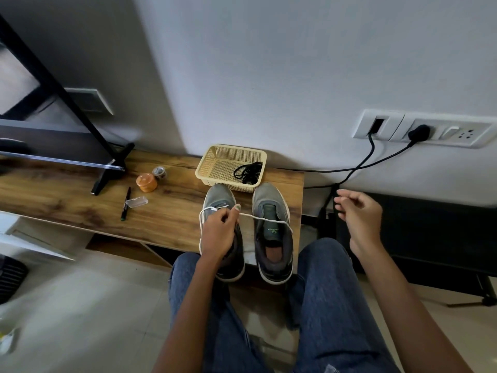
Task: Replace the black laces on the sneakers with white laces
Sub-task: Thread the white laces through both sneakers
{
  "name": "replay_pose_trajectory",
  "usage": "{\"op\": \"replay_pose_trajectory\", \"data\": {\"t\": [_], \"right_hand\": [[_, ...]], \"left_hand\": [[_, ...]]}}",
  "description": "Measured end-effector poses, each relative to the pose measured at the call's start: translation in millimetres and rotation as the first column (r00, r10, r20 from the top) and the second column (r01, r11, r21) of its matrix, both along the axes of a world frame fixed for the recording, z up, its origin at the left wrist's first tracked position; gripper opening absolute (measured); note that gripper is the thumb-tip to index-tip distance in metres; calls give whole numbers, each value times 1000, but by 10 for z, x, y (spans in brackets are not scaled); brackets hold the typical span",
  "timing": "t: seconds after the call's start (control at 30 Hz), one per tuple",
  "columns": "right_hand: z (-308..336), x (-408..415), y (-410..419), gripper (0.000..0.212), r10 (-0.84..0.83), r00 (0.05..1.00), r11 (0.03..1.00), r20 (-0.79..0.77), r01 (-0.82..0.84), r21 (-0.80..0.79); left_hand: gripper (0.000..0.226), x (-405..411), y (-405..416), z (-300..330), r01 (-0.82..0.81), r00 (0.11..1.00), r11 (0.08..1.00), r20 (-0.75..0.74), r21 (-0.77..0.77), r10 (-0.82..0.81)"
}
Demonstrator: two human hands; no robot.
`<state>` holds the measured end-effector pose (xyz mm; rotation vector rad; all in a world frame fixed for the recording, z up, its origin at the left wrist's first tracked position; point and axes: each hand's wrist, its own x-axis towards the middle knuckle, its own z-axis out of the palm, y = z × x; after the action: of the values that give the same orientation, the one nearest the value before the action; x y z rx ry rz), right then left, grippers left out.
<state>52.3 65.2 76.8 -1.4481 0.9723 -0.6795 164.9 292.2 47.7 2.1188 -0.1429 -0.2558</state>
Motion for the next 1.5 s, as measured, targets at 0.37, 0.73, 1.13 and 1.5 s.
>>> {"op": "replay_pose_trajectory", "data": {"t": [0.37,0.73,1.13,1.5], "right_hand": [[-543,236,280,30,526,667,759,-527,-648,-62],[-895,480,318,8,381,641,765,-666,-623,-163],[-535,369,490,18,540,721,680,-434,-677,-281],[-418,329,451,11,582,799,811,-149,-583,45]], "left_hand": [[35,-12,63,-170,-52,998,946,36,321,43],[33,19,151,-210,-150,987,869,13,472,163],[44,-274,-370,-219,364,791,877,392,314,-469],[12,-203,-531,-179,243,853,933,400,267,-337]]}}
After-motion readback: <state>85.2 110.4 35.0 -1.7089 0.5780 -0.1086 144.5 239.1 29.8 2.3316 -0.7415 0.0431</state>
